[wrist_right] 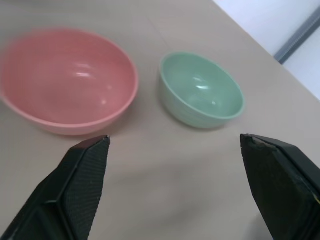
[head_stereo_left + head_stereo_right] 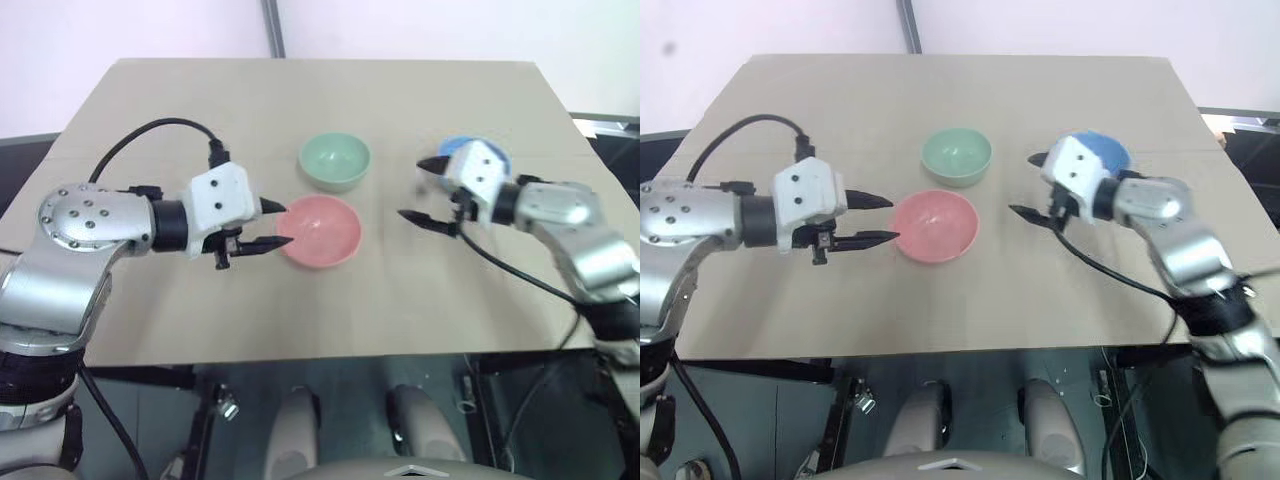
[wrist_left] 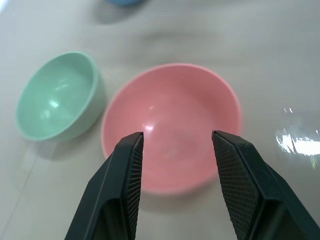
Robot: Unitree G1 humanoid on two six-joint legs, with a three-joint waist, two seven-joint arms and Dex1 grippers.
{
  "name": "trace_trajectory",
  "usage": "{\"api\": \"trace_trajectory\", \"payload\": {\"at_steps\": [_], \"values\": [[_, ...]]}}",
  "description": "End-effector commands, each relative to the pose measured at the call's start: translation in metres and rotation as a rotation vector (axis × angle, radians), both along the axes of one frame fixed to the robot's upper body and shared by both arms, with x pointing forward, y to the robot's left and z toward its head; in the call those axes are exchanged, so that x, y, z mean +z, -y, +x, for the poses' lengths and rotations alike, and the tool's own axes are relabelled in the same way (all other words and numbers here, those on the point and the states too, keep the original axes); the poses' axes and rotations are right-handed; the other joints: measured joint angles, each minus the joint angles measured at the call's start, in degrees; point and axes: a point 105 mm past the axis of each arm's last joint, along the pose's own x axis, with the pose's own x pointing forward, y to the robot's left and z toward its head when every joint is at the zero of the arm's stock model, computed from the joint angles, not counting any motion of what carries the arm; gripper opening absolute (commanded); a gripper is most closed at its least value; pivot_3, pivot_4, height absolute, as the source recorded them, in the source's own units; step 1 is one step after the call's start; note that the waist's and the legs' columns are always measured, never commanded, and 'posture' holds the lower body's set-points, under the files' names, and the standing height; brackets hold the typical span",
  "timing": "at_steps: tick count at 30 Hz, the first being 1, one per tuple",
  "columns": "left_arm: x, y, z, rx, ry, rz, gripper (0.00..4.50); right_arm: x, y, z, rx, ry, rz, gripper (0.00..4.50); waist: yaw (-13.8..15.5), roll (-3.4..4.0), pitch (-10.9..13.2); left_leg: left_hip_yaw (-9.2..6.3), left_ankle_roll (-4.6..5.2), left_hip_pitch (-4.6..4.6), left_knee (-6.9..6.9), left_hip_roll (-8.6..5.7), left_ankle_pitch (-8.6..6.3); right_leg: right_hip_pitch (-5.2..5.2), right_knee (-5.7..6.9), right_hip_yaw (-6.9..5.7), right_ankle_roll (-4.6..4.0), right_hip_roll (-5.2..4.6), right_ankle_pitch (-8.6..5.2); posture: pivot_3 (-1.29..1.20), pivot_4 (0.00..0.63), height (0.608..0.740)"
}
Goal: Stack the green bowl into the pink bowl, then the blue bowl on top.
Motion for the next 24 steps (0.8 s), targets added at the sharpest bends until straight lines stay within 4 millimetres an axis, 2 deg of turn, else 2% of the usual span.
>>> {"api": "trace_trajectory", "payload": {"at_steps": [1,4,7,9,12,18,22,24], "values": [[0.027,-0.007,-0.011,0.058,0.254,-0.197,2.29,0.004,-0.029,0.025,0.092,0.170,-0.132,4.50,-0.15,0.02,0.00,0.02,0.00,0.01,-0.04,0.00,0.00,0.00,-0.02,0.00,-0.01,-0.01,0.01,0.00,0.150,0.740],[0.002,-0.028,-0.027,0.158,0.183,-0.201,2.29,-0.002,-0.054,0.033,0.183,0.206,-0.181,4.50,-0.37,-0.03,-0.01,-0.01,-0.02,-0.01,-0.12,0.02,0.01,-0.02,-0.04,-0.04,-0.04,-0.03,0.01,0.00,0.150,0.740],[-0.019,-0.041,-0.047,0.172,0.003,-0.276,2.29,-0.008,-0.070,0.035,0.238,0.215,-0.197,4.50,0.09,-0.03,-0.01,-0.02,-0.05,0.00,-0.40,0.00,0.03,-0.08,-0.12,-0.11,-0.07,-0.08,0.00,0.00,0.150,0.740],[-0.017,-0.049,-0.052,0.204,-0.024,-0.340,2.29,-0.010,-0.078,0.035,0.264,0.212,-0.202,4.50,0.10,-0.02,0.00,-0.02,-0.04,0.00,-0.39,-0.01,0.02,-0.08,-0.11,-0.14,-0.07,-0.12,0.00,0.00,0.150,0.740],[-0.017,-0.061,-0.060,0.240,-0.004,-0.320,2.29,-0.015,-0.088,0.036,0.288,0.205,-0.223,4.50,-0.06,-0.01,0.01,-0.06,-0.04,0.07,-0.32,-0.01,0.02,0.00,0.00,-0.17,-0.06,-0.11,0.02,0.00,0.150,0.740],[-0.016,-0.055,-0.065,0.241,0.008,-0.313,2.29,-0.019,-0.096,0.048,0.227,0.198,-0.263,4.50,-0.18,0.00,0.02,-0.03,-0.05,0.52,-0.36,0.00,0.02,0.28,0.08,-0.10,-0.08,-0.06,0.01,0.00,0.150,0.740],[-0.015,-0.053,-0.067,0.249,0.015,-0.322,2.29,-0.021,-0.093,0.056,0.166,0.183,-0.283,4.50,-0.23,0.00,0.02,0.04,-0.05,0.55,-0.48,-0.01,0.02,0.27,0.05,-0.02,-0.08,-0.06,0.01,0.00,0.150,0.740],[-0.015,-0.053,-0.067,0.255,0.021,-0.322,2.37,-0.021,-0.090,0.060,0.131,0.167,-0.279,4.01,-0.25,0.00,0.02,0.04,-0.05,0.55,-0.60,0.00,0.02,0.24,0.02,-0.02,-0.09,-0.06,0.01,0.00,0.150,0.740]]}}
